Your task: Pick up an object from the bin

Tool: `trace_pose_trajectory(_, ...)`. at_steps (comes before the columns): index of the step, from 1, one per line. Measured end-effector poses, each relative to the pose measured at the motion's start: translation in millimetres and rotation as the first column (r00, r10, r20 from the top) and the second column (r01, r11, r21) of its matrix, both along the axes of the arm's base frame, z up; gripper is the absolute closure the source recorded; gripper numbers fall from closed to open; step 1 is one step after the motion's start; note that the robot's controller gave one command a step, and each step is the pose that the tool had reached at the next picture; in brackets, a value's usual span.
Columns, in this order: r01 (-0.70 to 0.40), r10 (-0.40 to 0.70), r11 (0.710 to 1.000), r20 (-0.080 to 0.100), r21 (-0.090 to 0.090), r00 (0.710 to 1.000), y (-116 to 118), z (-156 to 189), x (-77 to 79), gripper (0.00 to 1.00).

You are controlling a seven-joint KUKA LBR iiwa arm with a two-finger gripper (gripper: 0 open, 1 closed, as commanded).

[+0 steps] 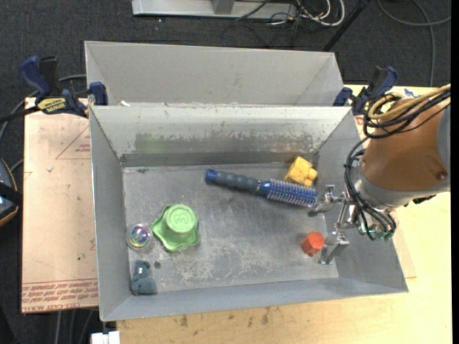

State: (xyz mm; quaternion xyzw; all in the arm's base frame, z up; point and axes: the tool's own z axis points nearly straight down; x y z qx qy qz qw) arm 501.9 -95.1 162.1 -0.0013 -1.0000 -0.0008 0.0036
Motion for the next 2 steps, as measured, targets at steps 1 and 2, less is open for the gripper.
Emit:
trace_pose_trajectory(1,-0.004,0.004,1.0,0.008,-0.001,1.0,0.5,4.0,1.9,1.0)
trace_pose_trajectory(2,-0.004,0.004,1.0,0.008,-0.001,1.0,0.6,4.0,2.0,0.0)
